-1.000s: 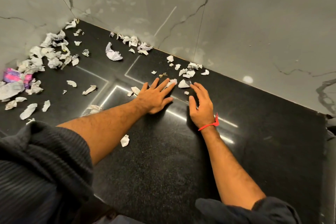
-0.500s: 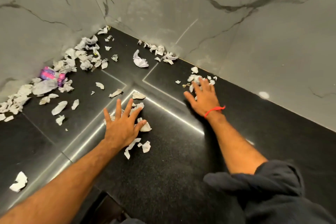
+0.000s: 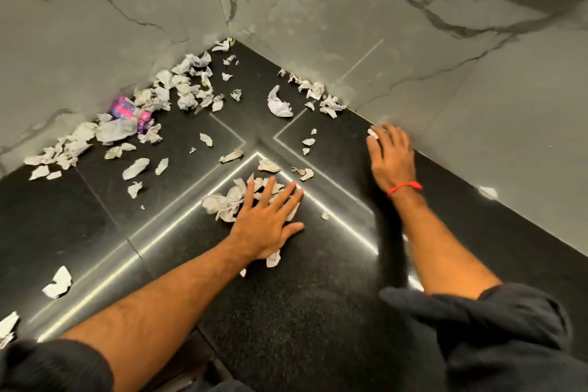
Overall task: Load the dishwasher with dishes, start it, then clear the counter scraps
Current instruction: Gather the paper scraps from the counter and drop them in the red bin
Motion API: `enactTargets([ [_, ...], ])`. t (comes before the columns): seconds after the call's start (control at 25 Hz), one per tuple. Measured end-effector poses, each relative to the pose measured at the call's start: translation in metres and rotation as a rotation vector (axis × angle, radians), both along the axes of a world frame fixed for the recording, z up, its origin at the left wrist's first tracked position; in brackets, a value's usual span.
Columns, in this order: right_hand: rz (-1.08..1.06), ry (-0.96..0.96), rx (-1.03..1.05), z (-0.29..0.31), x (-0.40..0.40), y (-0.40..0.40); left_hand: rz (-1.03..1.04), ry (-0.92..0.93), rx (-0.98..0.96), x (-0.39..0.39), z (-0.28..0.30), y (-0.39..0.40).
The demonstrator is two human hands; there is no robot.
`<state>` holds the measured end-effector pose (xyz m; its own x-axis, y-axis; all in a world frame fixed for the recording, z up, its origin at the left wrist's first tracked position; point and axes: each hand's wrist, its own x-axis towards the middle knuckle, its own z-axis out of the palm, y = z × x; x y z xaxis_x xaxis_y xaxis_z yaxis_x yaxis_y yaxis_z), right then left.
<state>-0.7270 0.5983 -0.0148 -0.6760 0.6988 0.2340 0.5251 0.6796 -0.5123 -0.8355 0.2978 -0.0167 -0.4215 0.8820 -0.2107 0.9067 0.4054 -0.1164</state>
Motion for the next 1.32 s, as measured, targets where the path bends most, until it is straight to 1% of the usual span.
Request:
enactTargets([
  [0.08,0.091,-0.265,0.003,-0.012,0.006,0.023,0.044,0.024,-0.015,-0.019,-0.004,-0.030],
  [0.16,0.147,-0.393,0.000,-0.023,0.007,0.018,0.107,0.066,-0.011,-0.041,-0.005,-0.067],
  [0.28,0.168,-0.418,-0.022,-0.018,-0.009,-0.022,0.217,0.044,0.025,-0.059,0.004,-0.096],
  [0.36,0.270,-0.405,0.002,-0.013,-0.024,-0.068,0.202,-0.034,0.120,-0.039,0.013,-0.088],
  [0.4,0.348,-0.383,-0.011,-0.012,-0.029,-0.096,0.134,-0.083,0.156,-0.019,0.016,-0.079],
  [0.44,0.419,-0.338,-0.078,-0.012,-0.032,-0.119,0.019,-0.125,0.167,0.005,0.016,-0.072],
  [0.48,0.452,-0.241,-0.196,-0.011,-0.031,-0.135,-0.112,-0.139,0.152,0.030,0.012,-0.067],
  [0.52,0.432,-0.101,-0.335,-0.008,-0.028,-0.140,-0.222,-0.121,0.118,0.049,0.006,-0.065],
  [0.56,0.352,0.052,-0.412,-0.004,-0.023,-0.132,-0.278,-0.091,0.081,0.057,0.001,-0.066],
  [0.6,0.246,0.150,-0.377,-0.001,-0.016,-0.115,-0.276,-0.062,0.065,0.056,-0.003,-0.071],
  [0.64,0.144,0.160,-0.270,-0.001,-0.006,-0.092,-0.237,-0.045,0.067,0.047,-0.004,-0.079],
  [0.68,0.069,0.106,-0.169,-0.001,0.006,-0.064,-0.175,-0.027,0.077,0.034,-0.006,-0.090],
  [0.72,0.025,0.006,-0.100,-0.001,0.020,-0.035,-0.113,-0.008,0.080,0.019,-0.008,-0.104],
  [0.8,-0.019,-0.224,-0.095,-0.006,0.045,0.004,-0.012,0.032,0.061,-0.019,-0.009,-0.138],
  [0.88,-0.046,-0.395,-0.085,-0.016,0.055,0.004,0.071,0.042,0.054,-0.049,-0.004,-0.162],
  [0.96,-0.017,-0.403,-0.039,-0.022,0.044,-0.031,0.085,0.008,0.074,-0.060,0.006,-0.161],
  [1.04,0.164,-0.298,-0.038,-0.019,0.015,-0.090,0.020,-0.019,0.138,-0.056,0.014,-0.134],
  [1.08,0.285,-0.200,-0.117,-0.016,0.003,-0.124,-0.014,-0.029,0.177,-0.049,0.016,-0.114],
  [1.12,0.372,-0.067,-0.303,-0.012,-0.006,-0.154,-0.036,-0.050,0.217,-0.041,0.017,-0.090],
  [1.16,0.381,0.144,-0.533,-0.009,-0.010,-0.173,-0.047,-0.094,0.248,-0.031,0.015,-0.064],
  [1.2,0.291,0.402,-0.745,-0.006,-0.013,-0.182,-0.046,-0.154,0.273,-0.019,0.011,-0.040],
  [1.24,0.139,0.640,-0.899,-0.005,-0.016,-0.180,-0.047,-0.208,0.279,-0.007,0.006,-0.017],
  [1.28,-0.011,0.801,-0.991,-0.009,-0.015,-0.173,-0.059,-0.235,0.258,0.005,0.001,0.001],
  [1.32,-0.108,0.865,-1.023,-0.011,-0.014,-0.166,-0.074,-0.228,0.215,0.015,-0.006,0.013],
])
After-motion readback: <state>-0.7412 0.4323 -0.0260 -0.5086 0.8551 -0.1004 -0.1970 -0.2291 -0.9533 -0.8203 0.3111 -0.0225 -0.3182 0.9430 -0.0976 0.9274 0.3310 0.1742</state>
